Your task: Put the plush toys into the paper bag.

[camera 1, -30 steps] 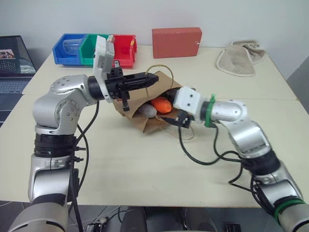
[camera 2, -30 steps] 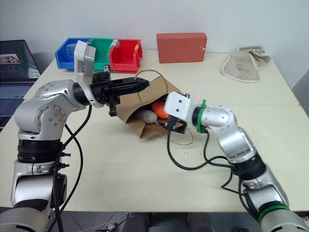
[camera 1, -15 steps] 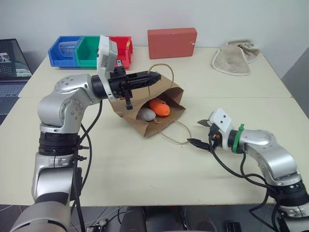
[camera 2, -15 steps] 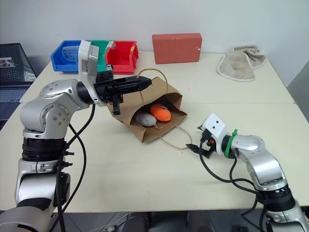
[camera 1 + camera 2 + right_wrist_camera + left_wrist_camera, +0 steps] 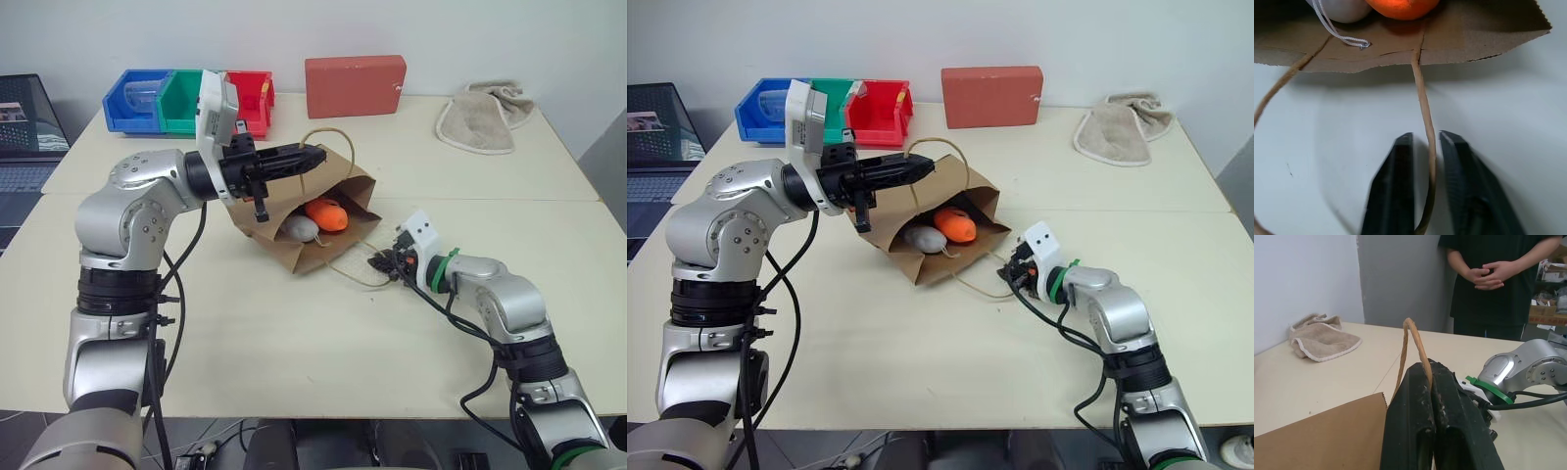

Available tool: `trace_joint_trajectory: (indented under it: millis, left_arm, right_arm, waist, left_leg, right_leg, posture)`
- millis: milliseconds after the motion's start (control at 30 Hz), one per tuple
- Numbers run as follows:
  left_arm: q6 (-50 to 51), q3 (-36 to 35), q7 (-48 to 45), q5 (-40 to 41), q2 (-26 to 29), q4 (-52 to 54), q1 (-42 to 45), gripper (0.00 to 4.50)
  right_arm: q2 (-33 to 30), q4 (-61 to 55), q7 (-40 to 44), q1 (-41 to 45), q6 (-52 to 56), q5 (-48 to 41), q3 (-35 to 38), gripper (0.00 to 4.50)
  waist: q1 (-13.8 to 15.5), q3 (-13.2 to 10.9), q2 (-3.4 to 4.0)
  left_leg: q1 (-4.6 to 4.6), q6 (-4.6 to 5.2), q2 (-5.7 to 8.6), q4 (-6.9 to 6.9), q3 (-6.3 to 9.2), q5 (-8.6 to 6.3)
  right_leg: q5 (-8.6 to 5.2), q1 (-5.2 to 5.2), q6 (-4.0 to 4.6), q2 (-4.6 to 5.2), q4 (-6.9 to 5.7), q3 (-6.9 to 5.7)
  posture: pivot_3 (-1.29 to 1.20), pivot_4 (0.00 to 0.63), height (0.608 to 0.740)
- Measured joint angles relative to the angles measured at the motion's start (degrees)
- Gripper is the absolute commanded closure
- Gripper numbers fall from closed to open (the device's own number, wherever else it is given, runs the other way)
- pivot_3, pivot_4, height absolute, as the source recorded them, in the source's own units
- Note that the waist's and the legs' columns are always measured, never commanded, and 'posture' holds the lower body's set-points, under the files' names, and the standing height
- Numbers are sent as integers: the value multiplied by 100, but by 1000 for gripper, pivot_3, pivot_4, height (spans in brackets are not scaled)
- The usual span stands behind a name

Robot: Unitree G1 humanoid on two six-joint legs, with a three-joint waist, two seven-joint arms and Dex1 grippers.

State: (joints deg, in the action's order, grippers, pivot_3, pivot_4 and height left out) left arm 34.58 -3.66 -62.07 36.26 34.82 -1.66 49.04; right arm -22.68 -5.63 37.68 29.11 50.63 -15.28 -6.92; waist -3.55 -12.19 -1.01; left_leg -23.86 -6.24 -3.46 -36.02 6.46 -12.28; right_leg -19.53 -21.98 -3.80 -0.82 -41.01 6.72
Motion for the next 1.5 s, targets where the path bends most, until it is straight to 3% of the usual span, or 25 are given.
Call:
trace_joint_trajectory:
  millis: [133,300,533,700,833,900,1000,1167,1300,1333,1367,1500]
  left_arm:
    - [-5,-34,68,-13,33,-1,1,4500]
    - [7,-140,189,1,95,-7,108,4500]
    - [-233,-307,576,-67,-278,-447,794,4500]
    - [-538,-152,627,-406,-435,-1024,863,4500]
    - [-882,-49,653,-659,-803,-1554,978,4500]
    - [-925,19,663,-768,-893,-1713,981,4500]
    - [-764,53,589,-796,-828,-1781,981,3895]
    - [-584,39,276,-728,-476,-1568,938,2372]
    - [-453,-76,225,-729,-52,-1422,598,1086]
    - [-396,-140,181,-692,12,-1351,487,814]
    - [-334,-207,140,-645,78,-1251,374,814]
    - [-224,-306,14,-540,349,-916,79,814]
  right_arm:
    - [-164,-320,65,-39,290,-262,168,4475]
    - [-608,-1132,264,56,1355,-1232,887,4475]
    - [-866,-1302,270,1579,3553,-2952,2812,4475]
    - [-846,-906,-70,2076,4142,-3174,3214,4475]
    - [-470,-568,-592,2259,4142,-3076,3295,4475]
    - [-231,-505,-864,2265,4142,-2990,3311,4098]
    - [-194,-507,-1030,2295,4143,-3002,3366,3250]
    - [-421,-569,-1032,2407,4144,-3172,3463,1429]
    - [-1580,-1061,-265,2270,3725,-3488,3096,0]
    - [-1974,-1257,2,2111,3294,-3415,2905,0]
    - [-2301,-1371,257,1943,2837,-3265,2724,0]
    - [-2758,-1420,960,1438,1880,-3093,2417,0]
  waist:
    - [6,0,0]
    - [24,-1,1]
    - [30,-1,2]
    - [27,-1,2]
    - [23,-1,2]
    - [11,-1,3]
    - [8,-3,6]
    - [0,-4,8]
    - [4,-13,24]
    - [10,-13,24]
    - [9,-12,22]
    - [15,-12,21]
  left_leg:
    - [0,1,0,0,0,0]
    - [-4,1,0,-1,1,0]
    - [3,2,1,-2,0,0]
    - [-6,2,1,6,-4,-1]
    - [-9,3,1,8,-4,-1]
    - [-11,3,1,8,-7,-1]
    - [-24,2,1,9,-7,-1]
    - [-23,2,0,20,-6,-1]
    - [-23,3,0,21,-7,-1]
    - [-23,3,0,22,-6,-2]
    - [-23,3,-2,22,-6,-2]
    - [-20,3,0,9,-14,-2]
  right_leg:
    - [0,0,0,0,0,0]
    - [0,-1,0,0,1,0]
    - [0,5,0,-1,0,-1]
    - [0,-9,1,0,1,2]
    - [1,-13,1,0,0,2]
    - [1,-17,1,0,-3,6]
    - [1,-30,1,0,-3,5]
    - [0,-31,2,0,1,3]
    - [0,-31,1,0,7,2]
    - [-1,-30,0,1,10,0]
    - [-1,-29,0,0,12,0]
    - [-1,-24,0,2,8,8]
  posture:
    - [0,150,740]
    - [0,150,740]
    - [0,150,740]
    - [0,150,740]
    - [0,150,740]
    - [0,150,740]
    - [0,150,740]
    - [0,150,740]
    - [0,150,740]
    - [0,150,740]
    - [0,150,740]
    - [0,150,740]
